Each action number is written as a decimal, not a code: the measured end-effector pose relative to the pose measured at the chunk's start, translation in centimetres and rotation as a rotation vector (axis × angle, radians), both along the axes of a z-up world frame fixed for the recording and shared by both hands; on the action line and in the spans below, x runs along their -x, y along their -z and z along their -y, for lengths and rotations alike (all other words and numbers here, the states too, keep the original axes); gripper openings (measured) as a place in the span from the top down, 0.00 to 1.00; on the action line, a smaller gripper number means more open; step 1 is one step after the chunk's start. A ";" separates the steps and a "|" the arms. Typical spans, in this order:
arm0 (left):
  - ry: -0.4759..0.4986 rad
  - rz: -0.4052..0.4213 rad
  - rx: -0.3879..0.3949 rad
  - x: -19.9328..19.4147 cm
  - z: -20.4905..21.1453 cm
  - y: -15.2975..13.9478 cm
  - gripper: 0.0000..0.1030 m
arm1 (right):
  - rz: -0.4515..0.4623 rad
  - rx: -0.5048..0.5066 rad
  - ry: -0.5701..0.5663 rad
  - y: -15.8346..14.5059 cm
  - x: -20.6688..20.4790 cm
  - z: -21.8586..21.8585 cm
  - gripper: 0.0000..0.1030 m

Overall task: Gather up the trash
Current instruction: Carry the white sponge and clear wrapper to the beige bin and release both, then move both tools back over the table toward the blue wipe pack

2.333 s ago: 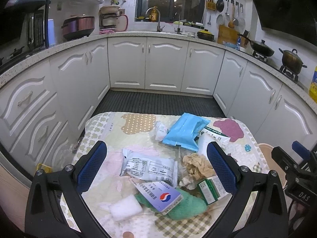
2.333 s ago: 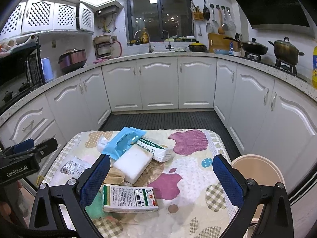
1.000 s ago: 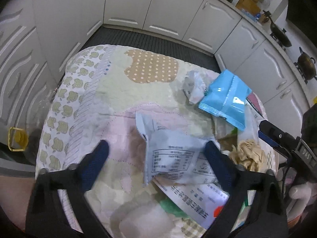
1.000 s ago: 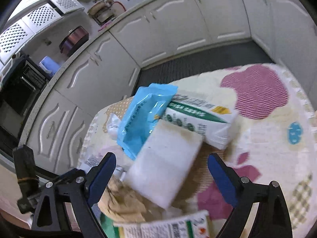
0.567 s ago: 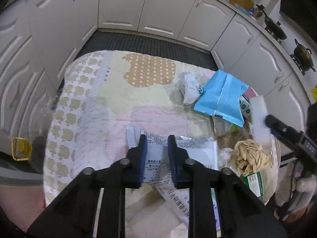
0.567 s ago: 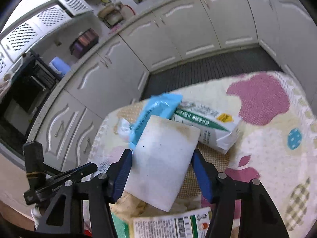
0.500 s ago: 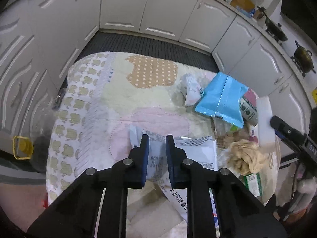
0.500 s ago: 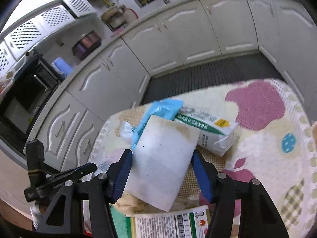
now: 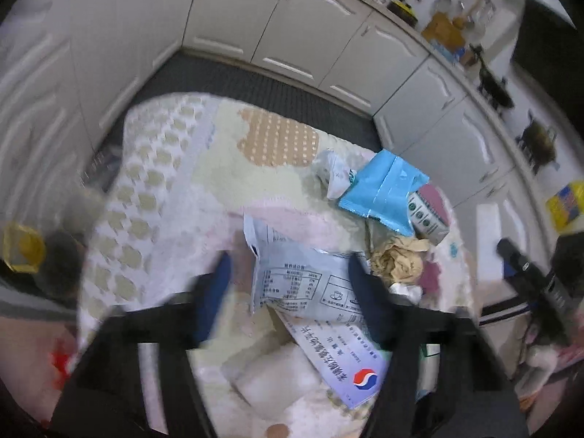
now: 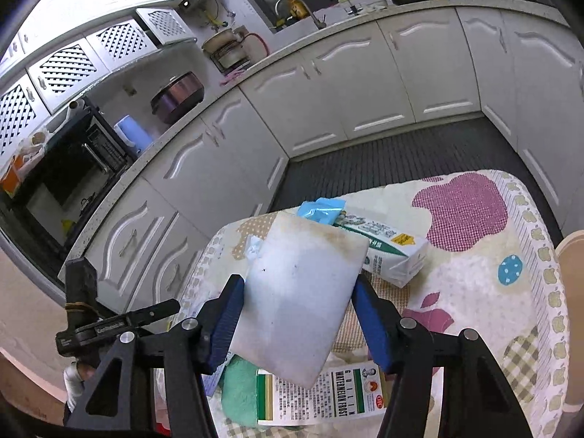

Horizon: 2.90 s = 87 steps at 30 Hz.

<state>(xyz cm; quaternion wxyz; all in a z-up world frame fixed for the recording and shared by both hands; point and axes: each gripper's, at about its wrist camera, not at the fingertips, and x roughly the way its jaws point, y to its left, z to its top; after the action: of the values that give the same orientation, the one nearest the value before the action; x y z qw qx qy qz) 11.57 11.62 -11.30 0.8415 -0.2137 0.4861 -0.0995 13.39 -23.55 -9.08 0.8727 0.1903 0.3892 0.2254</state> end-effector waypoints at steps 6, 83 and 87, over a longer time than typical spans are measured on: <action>-0.010 -0.102 0.085 -1.3 0.3 3.7 0.32 | -0.012 0.021 -0.010 0.6 0.0 -0.7 0.43; 0.552 0.176 -0.230 -0.6 45.6 0.1 0.51 | -0.233 0.245 0.544 11.2 8.8 32.3 0.30; 0.559 0.168 -0.218 -0.5 45.5 0.3 0.48 | -0.239 0.231 0.556 11.2 9.1 32.3 0.30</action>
<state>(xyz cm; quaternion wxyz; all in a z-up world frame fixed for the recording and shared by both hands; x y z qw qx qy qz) 12.03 -33.87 -11.58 0.8366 0.0289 0.4628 -0.2917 4.27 -55.88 -20.26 0.8648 0.2142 0.4449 -0.0910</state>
